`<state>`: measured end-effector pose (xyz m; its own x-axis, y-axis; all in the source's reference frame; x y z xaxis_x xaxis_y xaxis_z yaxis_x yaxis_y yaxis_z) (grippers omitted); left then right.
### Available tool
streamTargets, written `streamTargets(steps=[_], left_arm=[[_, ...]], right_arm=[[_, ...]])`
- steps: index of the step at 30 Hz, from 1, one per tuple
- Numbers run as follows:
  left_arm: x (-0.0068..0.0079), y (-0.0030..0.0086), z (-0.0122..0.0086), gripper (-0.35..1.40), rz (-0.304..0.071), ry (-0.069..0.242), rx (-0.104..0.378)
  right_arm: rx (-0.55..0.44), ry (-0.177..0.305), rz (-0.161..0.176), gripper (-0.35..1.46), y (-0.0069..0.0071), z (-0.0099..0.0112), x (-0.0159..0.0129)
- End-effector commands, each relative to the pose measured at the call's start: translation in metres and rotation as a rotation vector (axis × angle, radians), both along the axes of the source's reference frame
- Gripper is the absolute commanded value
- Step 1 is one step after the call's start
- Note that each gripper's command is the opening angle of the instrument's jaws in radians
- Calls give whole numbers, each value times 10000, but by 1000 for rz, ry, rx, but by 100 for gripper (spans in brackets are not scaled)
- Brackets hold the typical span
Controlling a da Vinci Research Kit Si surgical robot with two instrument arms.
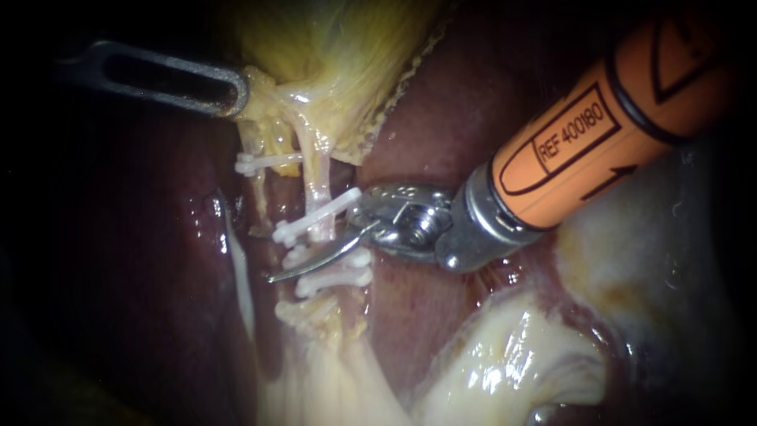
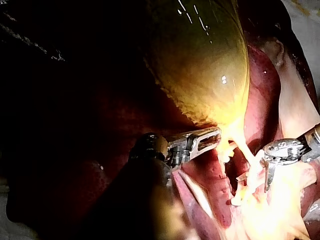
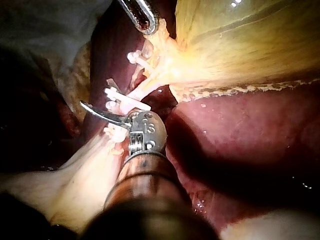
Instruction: Go to the cutting position right tube
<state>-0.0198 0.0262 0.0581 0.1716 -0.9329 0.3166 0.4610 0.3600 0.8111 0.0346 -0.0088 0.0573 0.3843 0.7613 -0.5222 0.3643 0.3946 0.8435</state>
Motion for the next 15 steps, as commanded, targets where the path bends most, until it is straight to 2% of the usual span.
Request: streamTargets(steps=[1,6,15], left_arm=[[0,0,0,-35,0,0,0],[0,0,0,-35,0,0,0],[0,0,0,-35,0,0,0]], right_arm=[[11,5,5,142,2,-3,-1],[28,17,13,140,7,-8,-2],[27,17,13,138,7,-6,-3]])
